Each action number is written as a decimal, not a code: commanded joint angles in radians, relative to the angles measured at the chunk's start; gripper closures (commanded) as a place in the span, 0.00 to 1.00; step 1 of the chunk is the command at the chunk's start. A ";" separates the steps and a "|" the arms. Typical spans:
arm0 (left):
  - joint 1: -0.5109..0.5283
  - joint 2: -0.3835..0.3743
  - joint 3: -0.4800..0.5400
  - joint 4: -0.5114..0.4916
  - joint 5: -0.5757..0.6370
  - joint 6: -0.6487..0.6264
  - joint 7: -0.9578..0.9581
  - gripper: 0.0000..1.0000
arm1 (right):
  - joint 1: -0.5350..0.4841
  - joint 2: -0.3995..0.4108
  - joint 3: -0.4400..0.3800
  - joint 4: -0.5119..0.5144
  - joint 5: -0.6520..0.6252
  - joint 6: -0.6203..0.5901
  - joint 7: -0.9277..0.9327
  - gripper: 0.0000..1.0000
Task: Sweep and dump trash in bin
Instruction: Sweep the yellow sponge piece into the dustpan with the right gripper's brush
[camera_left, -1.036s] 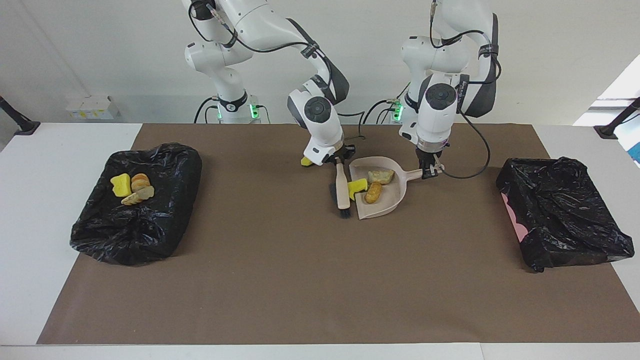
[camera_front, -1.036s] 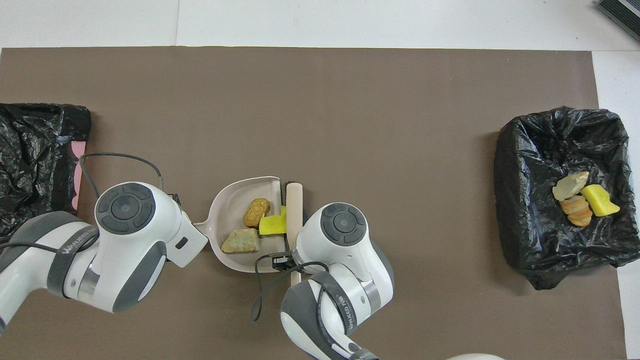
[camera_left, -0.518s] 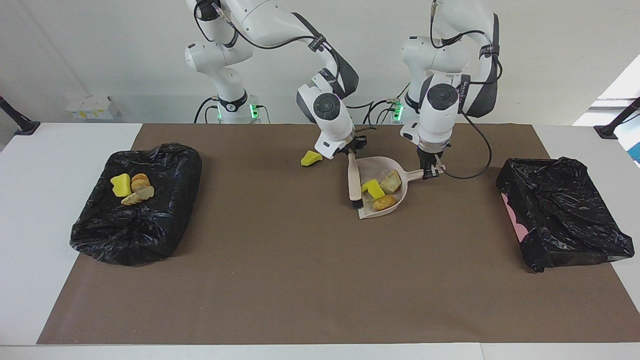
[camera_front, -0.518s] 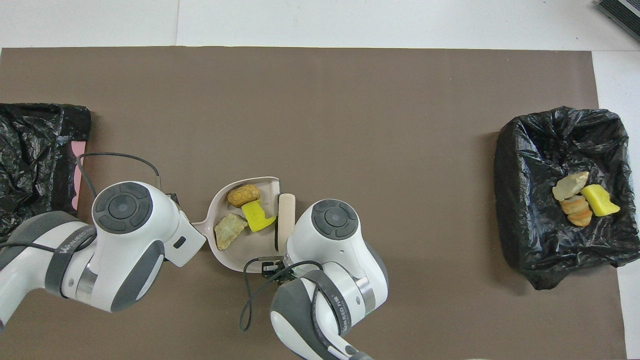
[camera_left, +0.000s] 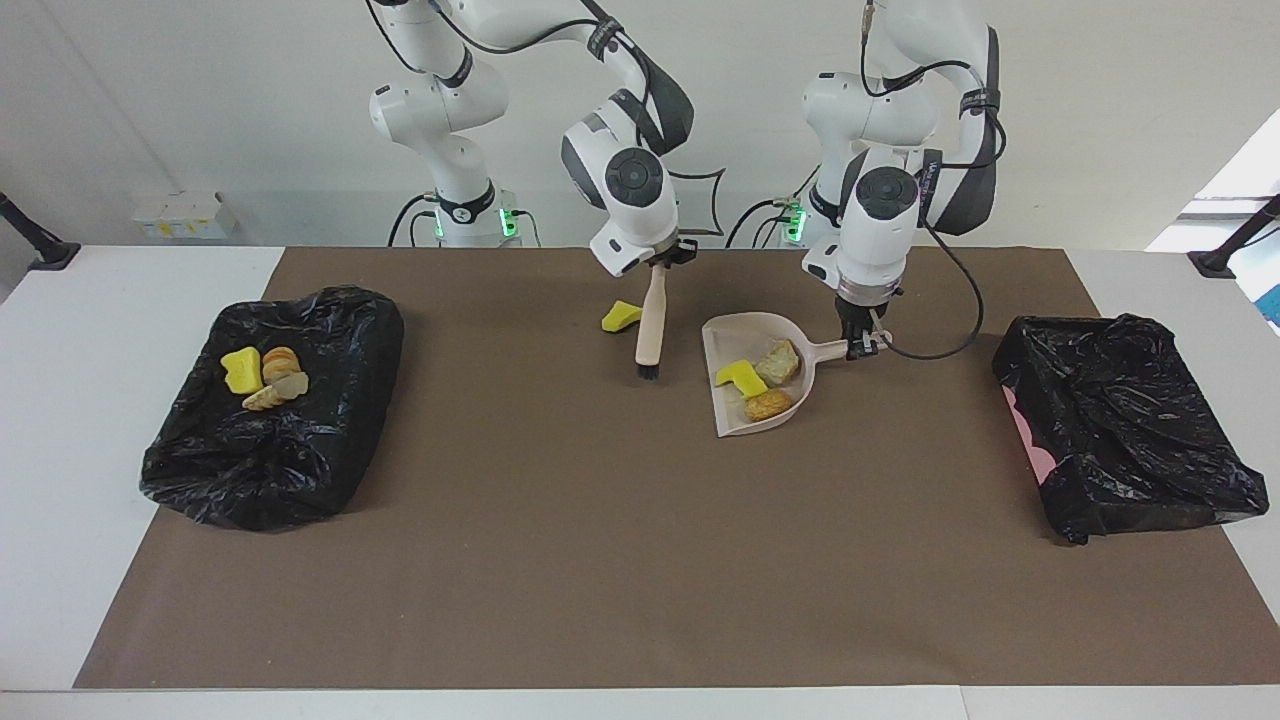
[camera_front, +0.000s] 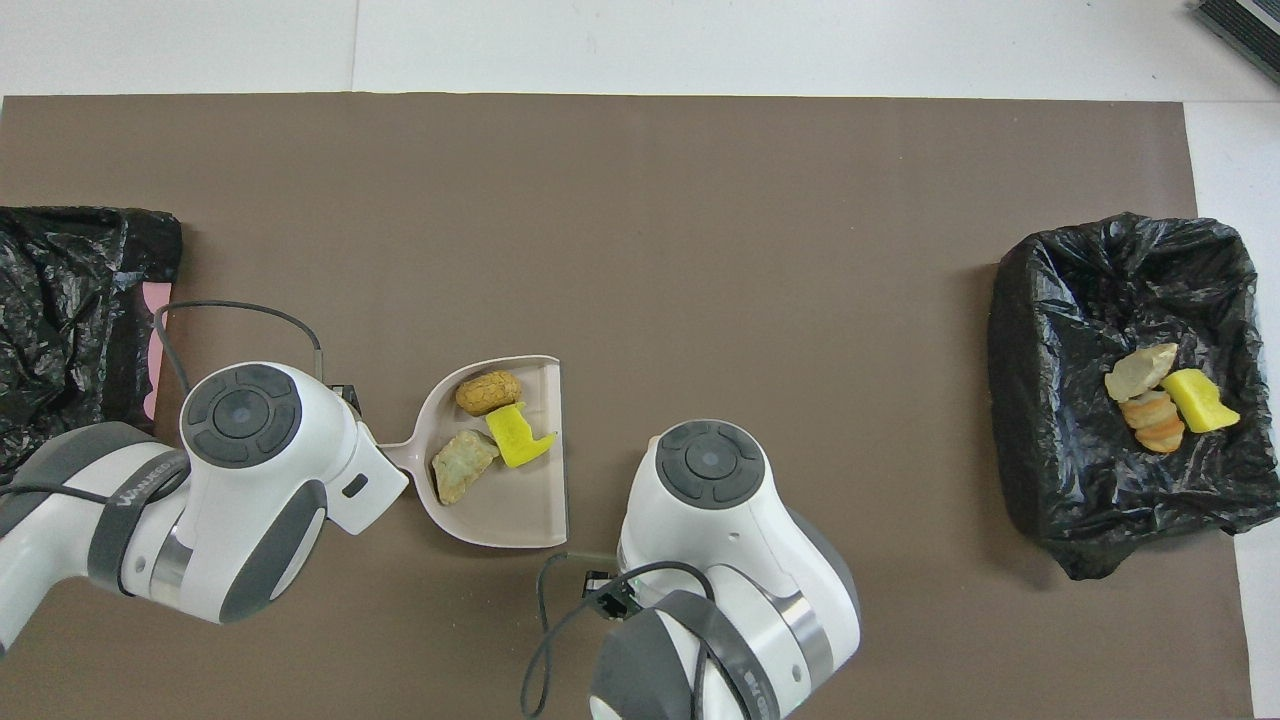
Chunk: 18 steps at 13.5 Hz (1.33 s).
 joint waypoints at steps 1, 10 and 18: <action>0.009 -0.032 -0.007 -0.038 0.024 0.034 0.050 1.00 | 0.001 -0.146 0.011 -0.151 -0.053 -0.030 0.129 1.00; -0.002 -0.043 -0.007 -0.056 0.024 0.035 0.067 1.00 | 0.091 -0.144 0.020 -0.360 -0.033 0.302 0.214 1.00; 0.012 -0.043 -0.007 -0.056 0.024 0.038 0.061 1.00 | 0.148 0.200 0.024 0.027 -0.034 0.398 0.125 1.00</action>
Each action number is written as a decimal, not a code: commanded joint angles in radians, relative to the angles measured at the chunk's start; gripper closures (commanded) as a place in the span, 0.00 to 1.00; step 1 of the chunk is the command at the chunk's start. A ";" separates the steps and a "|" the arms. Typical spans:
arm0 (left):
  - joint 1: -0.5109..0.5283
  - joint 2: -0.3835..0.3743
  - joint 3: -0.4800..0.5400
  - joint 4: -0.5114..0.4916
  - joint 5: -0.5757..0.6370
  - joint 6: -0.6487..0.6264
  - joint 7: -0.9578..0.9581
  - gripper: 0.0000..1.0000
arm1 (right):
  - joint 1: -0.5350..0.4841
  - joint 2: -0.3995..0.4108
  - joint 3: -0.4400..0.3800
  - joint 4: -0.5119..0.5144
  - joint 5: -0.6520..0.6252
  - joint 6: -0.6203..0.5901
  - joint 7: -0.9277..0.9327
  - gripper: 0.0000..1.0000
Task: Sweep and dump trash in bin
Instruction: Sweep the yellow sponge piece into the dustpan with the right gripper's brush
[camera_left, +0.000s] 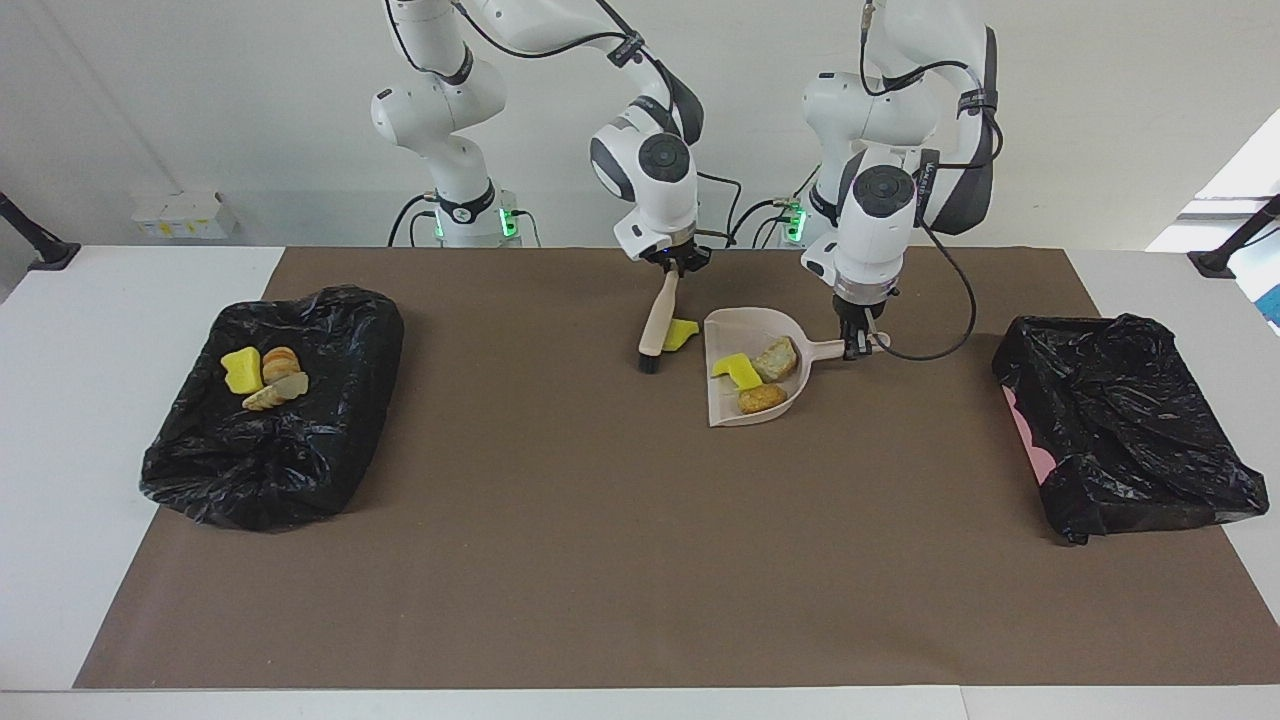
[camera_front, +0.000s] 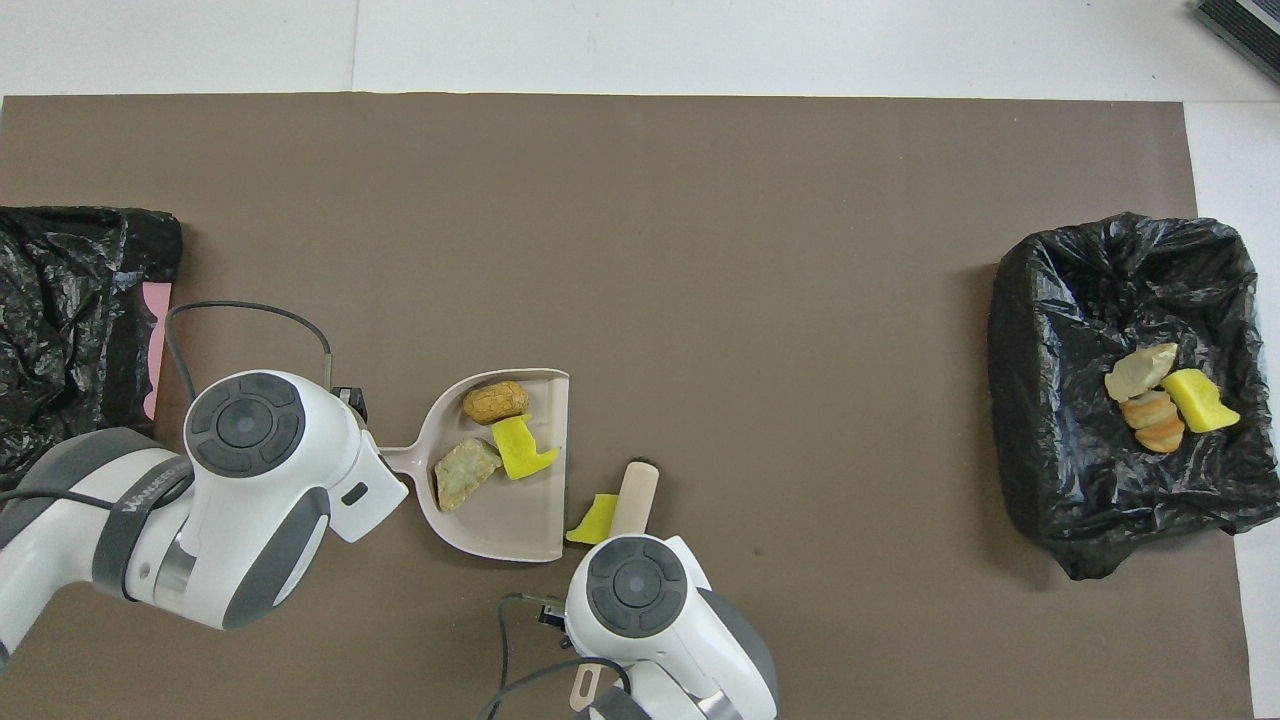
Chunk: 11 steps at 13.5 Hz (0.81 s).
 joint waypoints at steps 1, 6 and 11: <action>0.012 -0.034 -0.002 -0.039 0.022 0.018 0.003 1.00 | -0.003 0.119 0.015 0.142 0.003 0.015 -0.051 1.00; 0.036 -0.033 -0.002 -0.039 0.020 0.022 0.003 1.00 | 0.006 0.158 0.029 0.232 0.109 0.049 -0.140 1.00; 0.065 -0.025 -0.002 -0.034 0.009 0.036 0.012 1.00 | -0.009 0.135 0.022 0.232 0.094 -0.040 -0.134 1.00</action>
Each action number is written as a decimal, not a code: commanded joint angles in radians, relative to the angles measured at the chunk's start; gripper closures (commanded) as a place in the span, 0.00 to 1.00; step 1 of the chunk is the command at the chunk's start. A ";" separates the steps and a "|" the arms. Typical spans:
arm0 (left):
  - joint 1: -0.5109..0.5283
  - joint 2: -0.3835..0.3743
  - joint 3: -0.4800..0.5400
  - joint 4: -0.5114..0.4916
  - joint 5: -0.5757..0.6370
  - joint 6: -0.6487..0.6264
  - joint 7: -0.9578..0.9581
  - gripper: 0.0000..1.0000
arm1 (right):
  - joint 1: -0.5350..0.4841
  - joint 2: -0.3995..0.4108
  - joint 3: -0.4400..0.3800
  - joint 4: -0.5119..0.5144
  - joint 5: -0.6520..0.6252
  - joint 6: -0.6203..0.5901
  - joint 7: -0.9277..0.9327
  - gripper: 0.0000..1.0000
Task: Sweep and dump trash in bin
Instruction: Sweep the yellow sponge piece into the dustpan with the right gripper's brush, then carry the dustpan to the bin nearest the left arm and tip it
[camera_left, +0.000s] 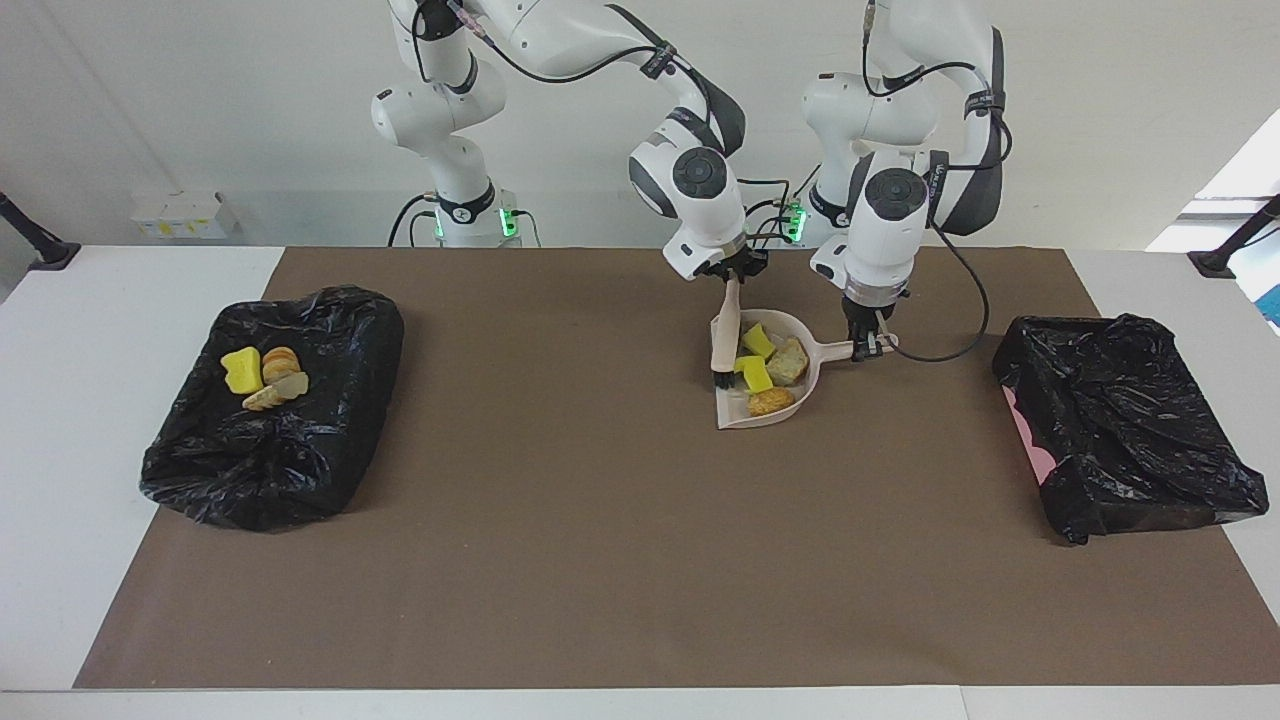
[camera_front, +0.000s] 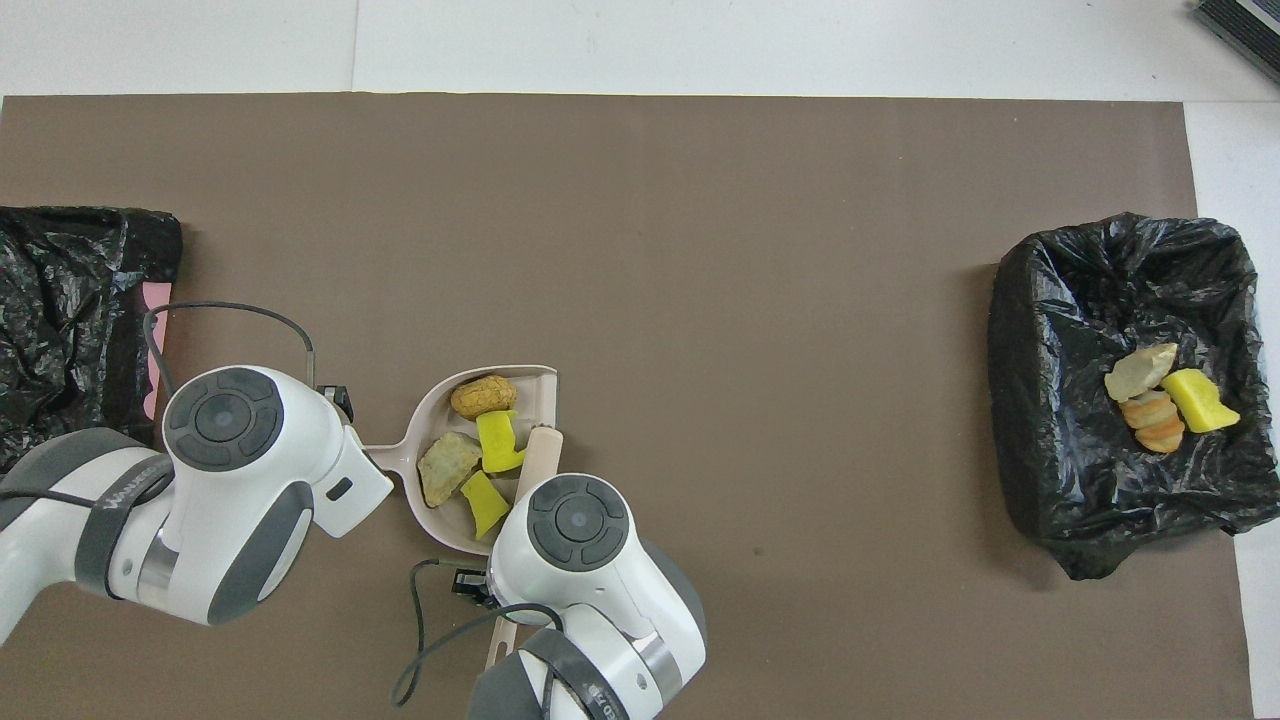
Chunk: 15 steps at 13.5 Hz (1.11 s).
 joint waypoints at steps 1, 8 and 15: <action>0.048 -0.022 -0.005 -0.025 0.006 0.033 0.012 1.00 | -0.021 -0.020 0.001 0.016 0.007 -0.094 -0.017 1.00; 0.117 -0.006 -0.003 0.036 -0.026 0.036 0.047 1.00 | -0.016 -0.124 0.007 0.002 -0.173 -0.298 -0.002 1.00; 0.382 -0.015 0.004 0.237 -0.119 -0.091 0.332 1.00 | 0.085 -0.134 0.008 -0.061 -0.180 -0.245 0.012 1.00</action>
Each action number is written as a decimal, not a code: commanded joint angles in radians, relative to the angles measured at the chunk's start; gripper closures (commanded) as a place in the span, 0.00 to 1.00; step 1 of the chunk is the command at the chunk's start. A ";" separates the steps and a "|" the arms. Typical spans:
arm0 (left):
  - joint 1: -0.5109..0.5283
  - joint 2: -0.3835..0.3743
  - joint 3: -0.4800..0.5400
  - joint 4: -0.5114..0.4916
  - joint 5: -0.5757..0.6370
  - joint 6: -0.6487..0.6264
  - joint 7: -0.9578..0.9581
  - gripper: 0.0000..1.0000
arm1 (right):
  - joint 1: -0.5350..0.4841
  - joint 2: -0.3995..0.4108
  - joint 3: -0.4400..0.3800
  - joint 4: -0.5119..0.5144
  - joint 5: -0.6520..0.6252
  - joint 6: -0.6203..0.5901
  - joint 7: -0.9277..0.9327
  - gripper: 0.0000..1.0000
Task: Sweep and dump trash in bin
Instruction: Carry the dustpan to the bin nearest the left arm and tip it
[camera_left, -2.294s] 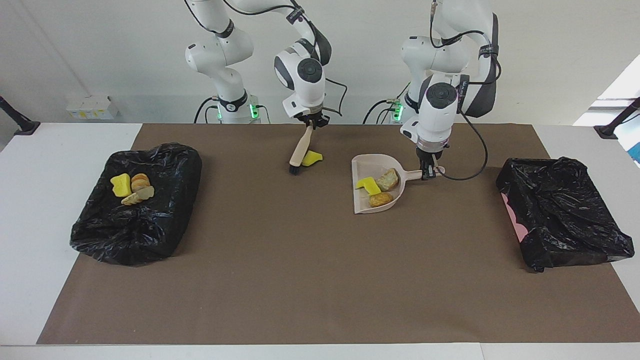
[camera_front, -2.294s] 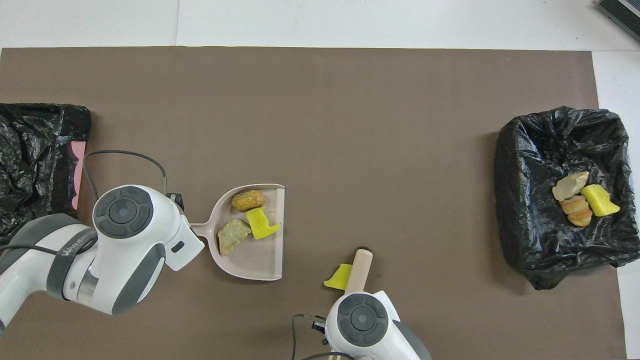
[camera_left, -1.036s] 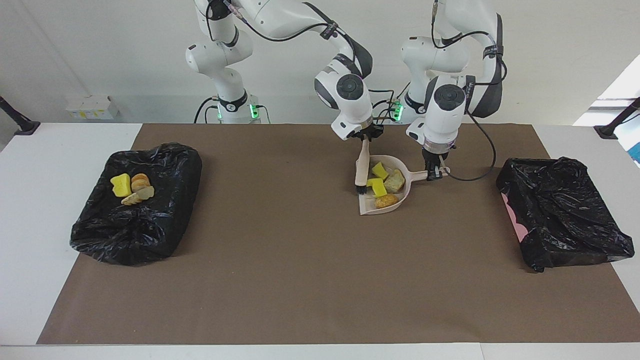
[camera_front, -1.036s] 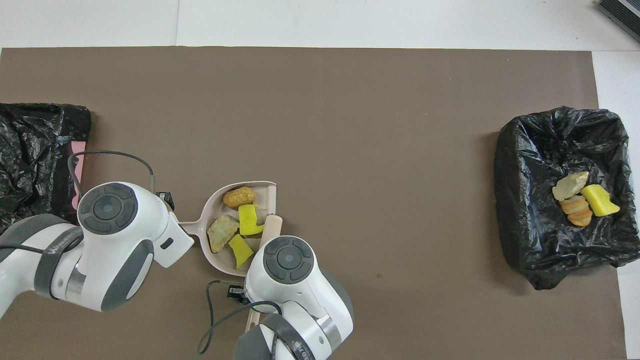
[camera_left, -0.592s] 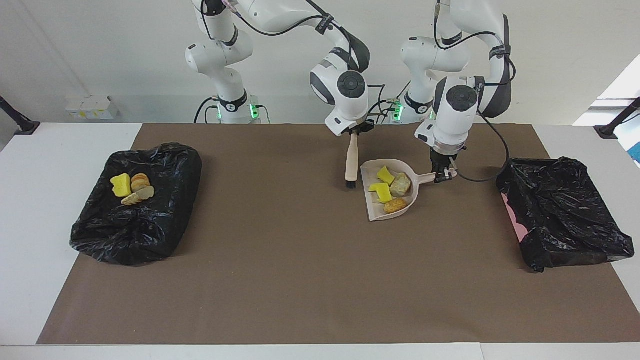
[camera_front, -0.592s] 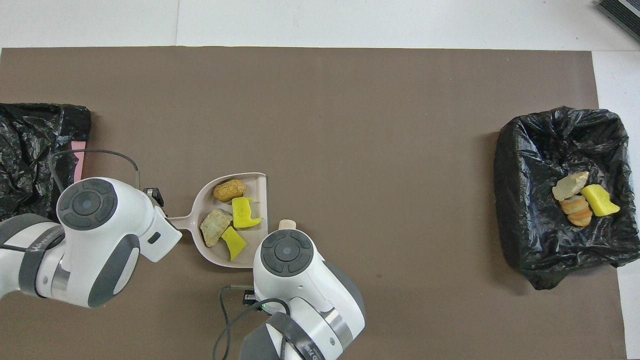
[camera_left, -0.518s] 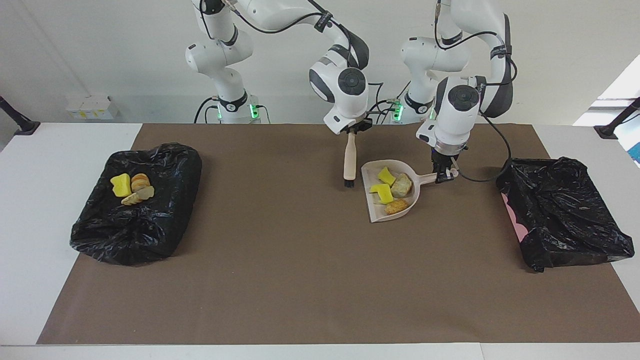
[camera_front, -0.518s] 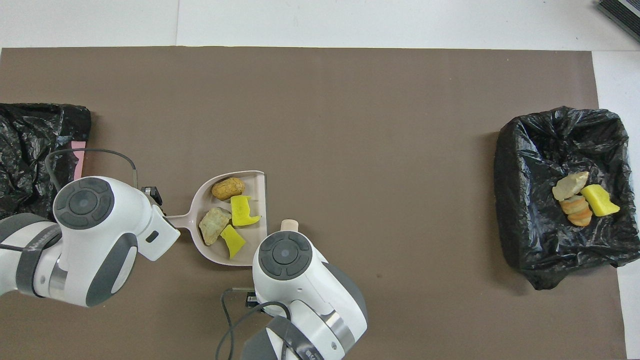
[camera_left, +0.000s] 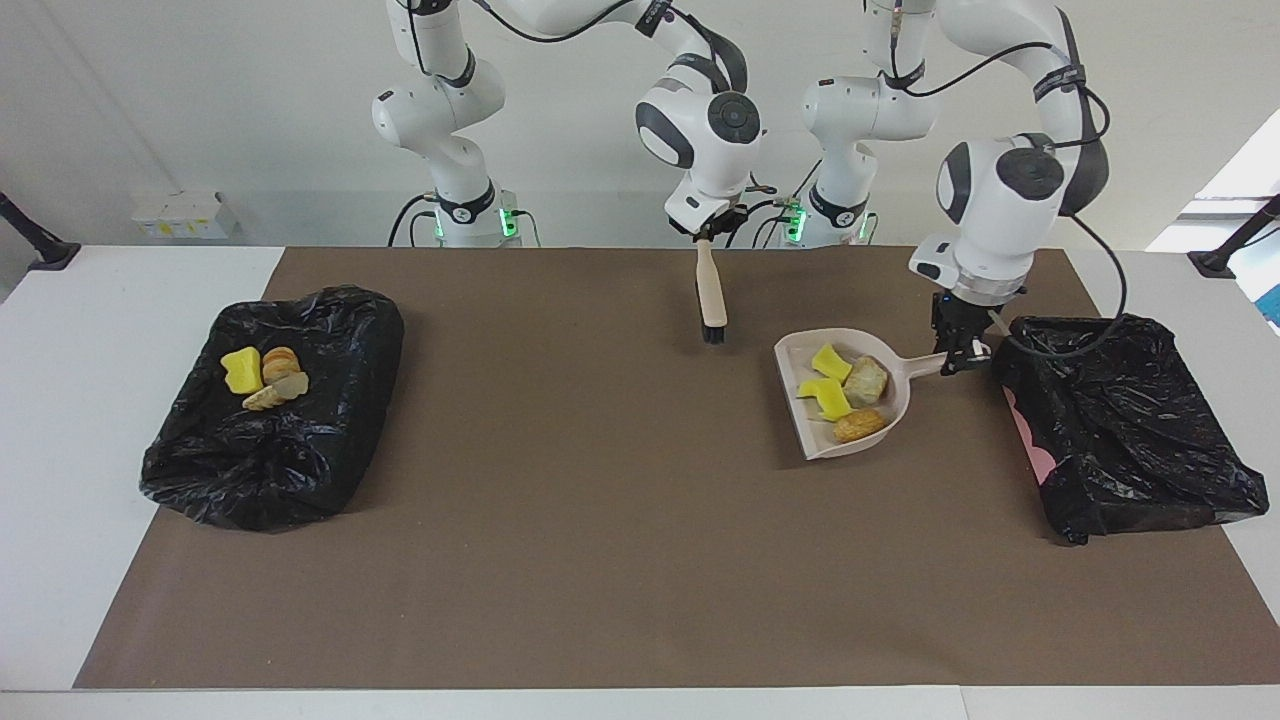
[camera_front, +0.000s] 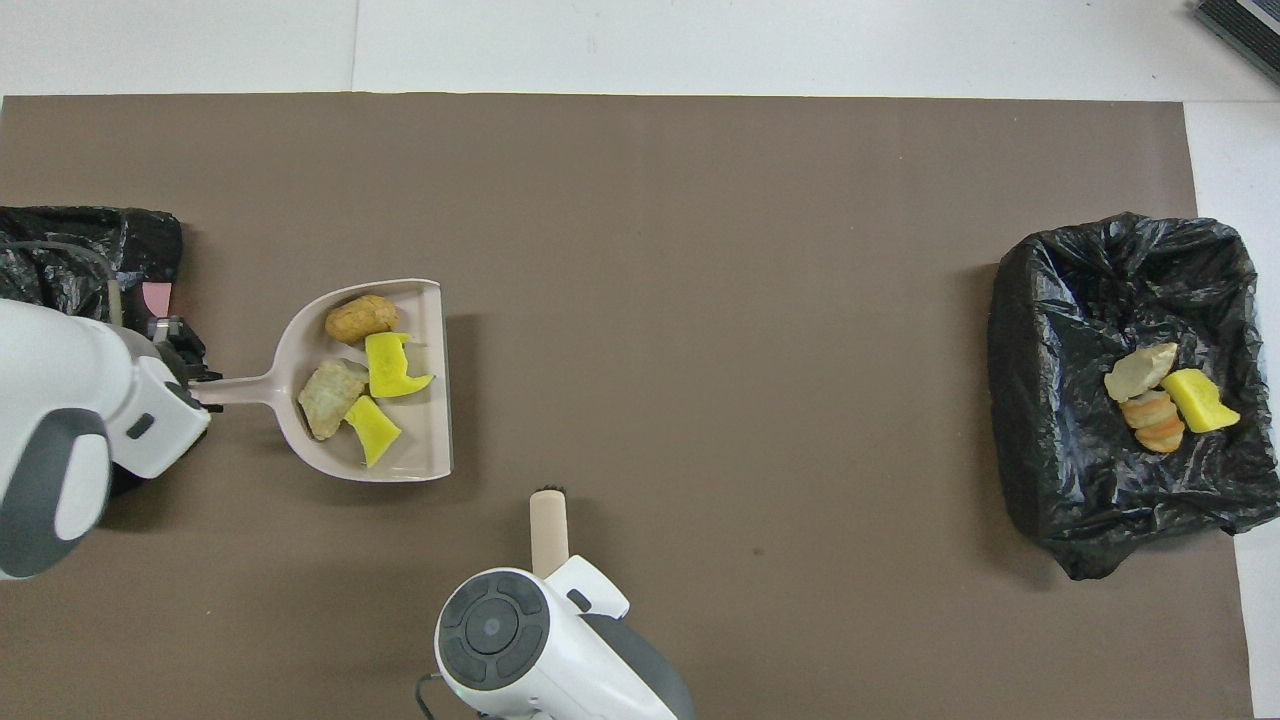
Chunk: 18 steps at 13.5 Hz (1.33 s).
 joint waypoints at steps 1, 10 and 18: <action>0.138 -0.009 -0.009 0.122 -0.063 -0.120 0.094 1.00 | 0.011 -0.010 0.004 -0.046 -0.018 0.057 0.022 1.00; 0.549 0.192 -0.007 0.584 -0.126 -0.295 0.257 1.00 | 0.005 0.018 0.001 -0.092 -0.043 0.170 0.035 1.00; 0.537 0.347 -0.009 0.755 0.348 -0.128 0.305 1.00 | -0.013 0.019 0.001 -0.099 -0.043 0.180 0.026 1.00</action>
